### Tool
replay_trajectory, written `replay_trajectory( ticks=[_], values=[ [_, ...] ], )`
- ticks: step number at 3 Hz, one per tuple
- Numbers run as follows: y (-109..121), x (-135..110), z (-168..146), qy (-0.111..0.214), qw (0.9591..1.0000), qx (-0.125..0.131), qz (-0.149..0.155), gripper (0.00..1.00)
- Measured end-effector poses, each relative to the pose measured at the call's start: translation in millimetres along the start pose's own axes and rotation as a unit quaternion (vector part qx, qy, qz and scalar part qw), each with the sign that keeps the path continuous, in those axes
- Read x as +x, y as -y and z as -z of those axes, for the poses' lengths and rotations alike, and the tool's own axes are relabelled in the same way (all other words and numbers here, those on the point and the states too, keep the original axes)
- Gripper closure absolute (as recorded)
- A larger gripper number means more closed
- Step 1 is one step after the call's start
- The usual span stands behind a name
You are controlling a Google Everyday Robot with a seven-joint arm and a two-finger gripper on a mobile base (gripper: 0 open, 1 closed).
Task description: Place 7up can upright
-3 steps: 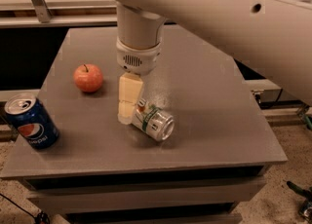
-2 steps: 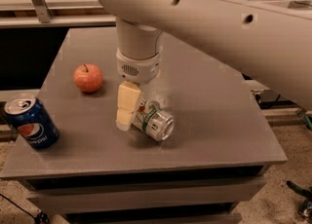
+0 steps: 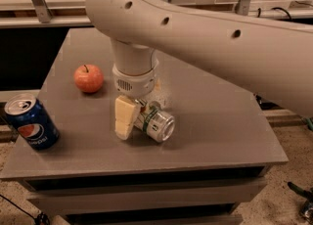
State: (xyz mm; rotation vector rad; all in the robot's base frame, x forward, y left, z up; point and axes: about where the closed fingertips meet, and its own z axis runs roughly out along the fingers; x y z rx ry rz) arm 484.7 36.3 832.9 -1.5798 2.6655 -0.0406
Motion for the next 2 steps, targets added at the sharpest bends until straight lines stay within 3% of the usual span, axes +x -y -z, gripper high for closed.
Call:
replay_trajectory(
  ticks=[2],
  values=[
    [-3.6, -4.7, -6.8, -0.017, 0.9998, -0.013, -0.003, 0.62]
  ],
)
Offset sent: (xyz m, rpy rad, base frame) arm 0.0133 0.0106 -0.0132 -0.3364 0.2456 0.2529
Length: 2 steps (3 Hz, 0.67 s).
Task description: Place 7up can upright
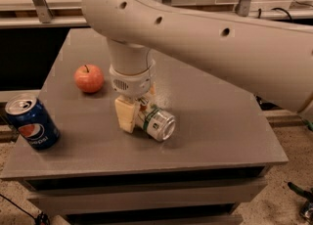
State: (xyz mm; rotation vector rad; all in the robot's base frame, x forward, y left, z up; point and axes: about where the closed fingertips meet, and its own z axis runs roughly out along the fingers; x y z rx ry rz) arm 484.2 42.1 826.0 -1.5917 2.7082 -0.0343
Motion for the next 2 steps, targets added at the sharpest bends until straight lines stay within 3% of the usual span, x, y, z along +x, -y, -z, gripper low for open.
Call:
replay_trajectory(
  ticks=[1, 2],
  values=[
    [0, 0, 5, 0.0, 1.0, 0.0, 0.0, 0.86],
    [10, 1, 29, 0.008, 0.9988, 0.024, 0.041, 1.0]
  ],
)
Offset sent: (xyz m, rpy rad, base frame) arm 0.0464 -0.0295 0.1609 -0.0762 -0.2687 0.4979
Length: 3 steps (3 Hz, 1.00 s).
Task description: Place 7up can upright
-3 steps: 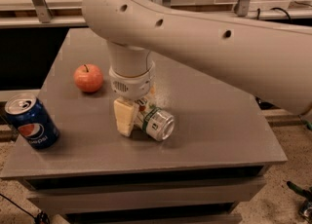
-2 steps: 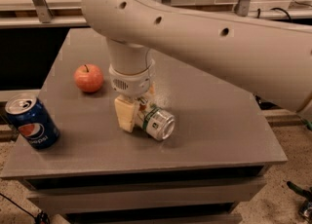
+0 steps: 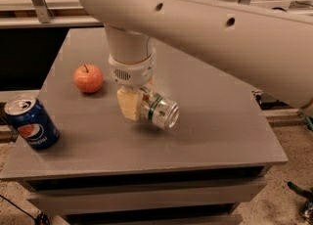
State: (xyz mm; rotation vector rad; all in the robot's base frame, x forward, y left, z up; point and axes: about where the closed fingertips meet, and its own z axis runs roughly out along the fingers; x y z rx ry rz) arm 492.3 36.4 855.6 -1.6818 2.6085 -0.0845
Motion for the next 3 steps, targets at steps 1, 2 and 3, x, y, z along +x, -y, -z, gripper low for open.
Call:
replay_trajectory(
  ticks=[1, 2, 3],
  values=[
    [2, -3, 3, 0.007, 0.9992, 0.003, 0.04, 1.0],
    [0, -8, 4, 0.03, 0.9983, -0.007, 0.048, 1.0],
    [13, 2, 1, 0.089, 0.9944, -0.04, 0.042, 1.0]
  ],
)
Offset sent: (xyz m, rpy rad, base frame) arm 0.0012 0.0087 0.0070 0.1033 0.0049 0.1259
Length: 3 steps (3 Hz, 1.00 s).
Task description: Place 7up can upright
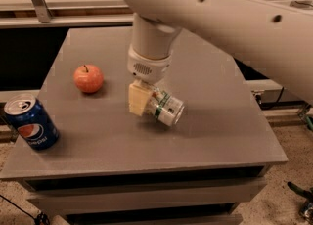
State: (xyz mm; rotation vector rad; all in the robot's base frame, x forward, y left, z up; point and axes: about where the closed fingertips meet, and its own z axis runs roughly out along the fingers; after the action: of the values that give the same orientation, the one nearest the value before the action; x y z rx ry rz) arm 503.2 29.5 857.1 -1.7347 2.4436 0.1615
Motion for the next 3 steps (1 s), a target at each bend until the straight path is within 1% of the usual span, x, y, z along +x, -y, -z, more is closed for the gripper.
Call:
replay_trajectory(
  ticks=[1, 2, 3],
  values=[
    [17, 20, -8, 0.1, 0.9942, -0.039, -0.012, 1.0],
    [36, 49, -1, 0.206, 0.9759, -0.064, -0.03, 1.0],
    [42, 67, 15, 0.255, 0.9637, -0.068, -0.04, 1.0]
  ],
)
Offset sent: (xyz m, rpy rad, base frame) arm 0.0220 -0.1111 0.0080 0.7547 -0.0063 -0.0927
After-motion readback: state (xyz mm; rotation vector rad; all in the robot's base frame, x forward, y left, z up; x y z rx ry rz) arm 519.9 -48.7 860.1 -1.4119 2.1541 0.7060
